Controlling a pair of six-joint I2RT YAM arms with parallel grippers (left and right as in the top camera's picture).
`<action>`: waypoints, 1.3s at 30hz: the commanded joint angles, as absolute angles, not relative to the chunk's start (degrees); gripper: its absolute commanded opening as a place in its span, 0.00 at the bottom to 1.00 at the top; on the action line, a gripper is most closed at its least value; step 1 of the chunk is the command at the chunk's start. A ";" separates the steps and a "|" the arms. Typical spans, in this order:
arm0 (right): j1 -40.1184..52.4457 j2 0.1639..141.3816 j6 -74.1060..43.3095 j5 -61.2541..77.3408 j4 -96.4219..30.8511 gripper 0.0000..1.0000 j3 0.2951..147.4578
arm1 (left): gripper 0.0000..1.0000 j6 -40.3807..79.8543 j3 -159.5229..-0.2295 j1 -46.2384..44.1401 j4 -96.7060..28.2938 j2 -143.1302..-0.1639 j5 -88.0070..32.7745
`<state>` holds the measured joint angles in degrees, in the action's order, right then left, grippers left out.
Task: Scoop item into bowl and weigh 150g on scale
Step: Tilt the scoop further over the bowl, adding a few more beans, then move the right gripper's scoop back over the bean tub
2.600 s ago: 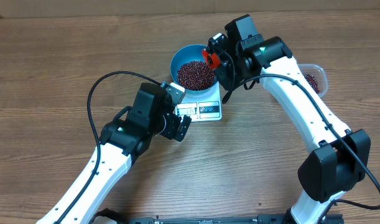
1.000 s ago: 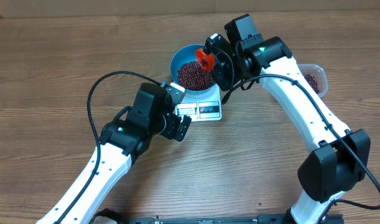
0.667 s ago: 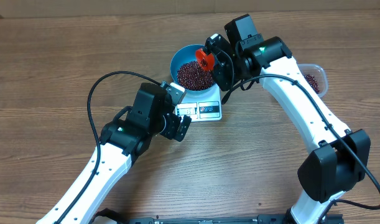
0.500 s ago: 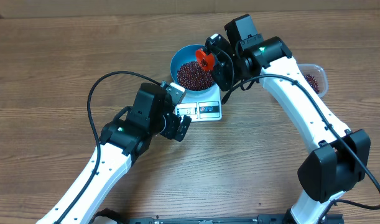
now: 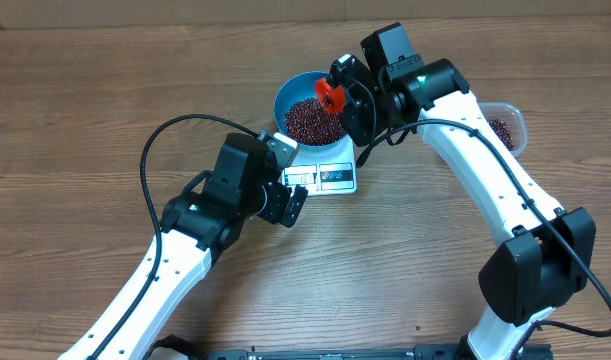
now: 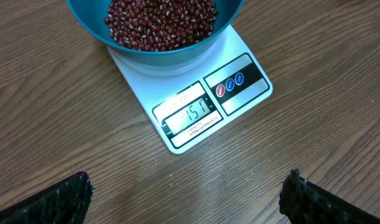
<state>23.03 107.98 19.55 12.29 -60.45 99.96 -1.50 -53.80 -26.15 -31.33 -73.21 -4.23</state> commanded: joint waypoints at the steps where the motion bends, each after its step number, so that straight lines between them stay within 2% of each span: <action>1: 23.51 108.14 19.22 13.19 -60.27 0.04 101.71 | 1.00 -1.74 -53.60 -25.91 -31.27 -73.49 -3.88; 5: 22.94 108.07 17.78 15.49 -60.36 0.04 101.71 | 0.99 -1.74 -53.60 -25.91 -31.27 -73.49 -3.88; 11: 17.72 106.67 17.82 26.74 -61.23 0.04 101.75 | 0.99 -1.74 -53.60 -25.89 -31.27 -73.49 -3.88; 18: 5.93 102.74 20.25 36.10 -65.87 0.04 101.75 | 1.00 -1.74 -53.60 -25.89 -31.27 -73.49 -3.88; 23: -4.93 100.12 21.56 36.05 -71.24 0.04 101.75 | 0.99 -1.74 -53.60 -25.91 -31.27 -73.49 -3.88; 27: -13.87 99.98 21.52 33.78 -75.81 0.04 101.58 | 0.99 -1.74 -53.60 -25.91 -31.27 -73.49 -3.88; 30: -16.95 99.98 21.47 29.63 -77.93 0.04 101.54 | 0.99 -1.74 -53.60 -25.91 -31.27 -73.49 -3.86; 39: -15.62 100.66 11.07 7.31 -76.18 0.04 97.67 | 1.00 -1.74 -53.60 -25.91 -31.27 -73.49 -3.88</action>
<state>-17.19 101.21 16.67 19.25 -76.69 99.57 -1.50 -53.80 -26.15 -31.35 -73.21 -4.23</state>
